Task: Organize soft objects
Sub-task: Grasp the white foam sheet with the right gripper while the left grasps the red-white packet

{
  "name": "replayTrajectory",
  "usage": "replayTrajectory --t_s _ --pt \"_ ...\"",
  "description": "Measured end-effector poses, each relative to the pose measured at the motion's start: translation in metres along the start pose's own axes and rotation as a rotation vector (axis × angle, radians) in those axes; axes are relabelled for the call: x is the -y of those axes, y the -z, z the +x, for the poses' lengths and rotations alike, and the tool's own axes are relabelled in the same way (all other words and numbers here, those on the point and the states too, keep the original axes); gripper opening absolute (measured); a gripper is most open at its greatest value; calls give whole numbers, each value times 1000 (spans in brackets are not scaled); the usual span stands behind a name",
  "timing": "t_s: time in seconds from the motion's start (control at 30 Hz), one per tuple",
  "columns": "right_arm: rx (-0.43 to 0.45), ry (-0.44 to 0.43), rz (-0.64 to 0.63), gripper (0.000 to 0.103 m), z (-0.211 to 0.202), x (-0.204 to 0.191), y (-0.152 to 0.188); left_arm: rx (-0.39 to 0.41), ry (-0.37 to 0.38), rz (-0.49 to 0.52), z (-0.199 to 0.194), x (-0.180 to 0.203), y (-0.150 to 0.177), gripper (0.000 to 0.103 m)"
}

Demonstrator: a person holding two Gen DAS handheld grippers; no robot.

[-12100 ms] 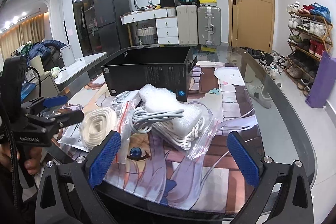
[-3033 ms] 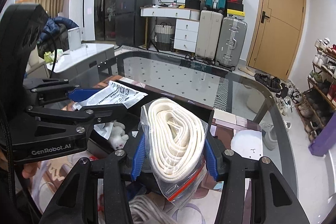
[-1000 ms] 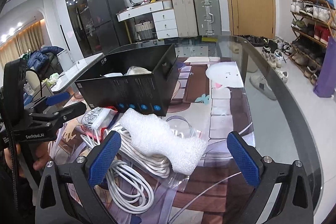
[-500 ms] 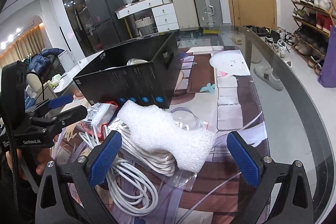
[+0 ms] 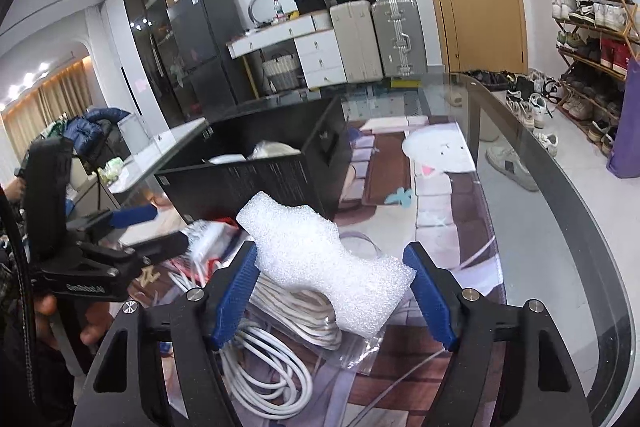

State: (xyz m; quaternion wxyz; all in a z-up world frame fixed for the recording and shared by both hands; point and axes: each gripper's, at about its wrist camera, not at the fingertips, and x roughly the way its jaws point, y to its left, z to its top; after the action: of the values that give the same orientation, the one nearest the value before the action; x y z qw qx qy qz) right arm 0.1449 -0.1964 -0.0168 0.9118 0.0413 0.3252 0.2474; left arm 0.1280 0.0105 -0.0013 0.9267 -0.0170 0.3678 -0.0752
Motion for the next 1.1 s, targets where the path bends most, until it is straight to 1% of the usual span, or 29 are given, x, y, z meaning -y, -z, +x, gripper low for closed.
replayTrajectory --t_s 0.07,0.2,0.23,0.27,0.3,0.47,0.63,0.73,0.8,0.87,0.9,1.1 --pt "9 -3 -6 76 -2 -2 -1 -16 -7 -1 2 1 -1 103" --pt "23 -2 -26 76 -5 -6 0 -94 -55 -4 13 8 -5 103" --pt "25 -4 -27 76 -5 -5 0 -107 -41 -14 15 9 -7 103" --pt "26 -5 -25 75 -6 -5 0 -107 -21 -23 16 11 -7 103" --pt "29 -7 -24 76 -7 -5 -1 -108 -16 -24 16 13 -8 103" --pt "44 -13 -11 75 -12 0 -1 -137 -55 -20 26 20 -11 103" --pt "37 -18 -5 76 -12 1 -2 -147 -125 -27 25 16 -9 103" --pt "36 -20 -7 76 -11 0 -2 -154 -134 -38 24 10 -5 103" --pt "34 -24 -7 76 -10 -1 -2 -167 -149 -11 26 10 -2 103" --pt "34 -24 -7 76 -10 -1 -2 -181 -197 30 30 15 1 103" --pt "33 -26 -6 76 -9 -1 -3 -182 -204 36 31 17 1 103" --pt "26 -32 3 76 -9 0 -3 -186 -191 20 32 13 3 103"
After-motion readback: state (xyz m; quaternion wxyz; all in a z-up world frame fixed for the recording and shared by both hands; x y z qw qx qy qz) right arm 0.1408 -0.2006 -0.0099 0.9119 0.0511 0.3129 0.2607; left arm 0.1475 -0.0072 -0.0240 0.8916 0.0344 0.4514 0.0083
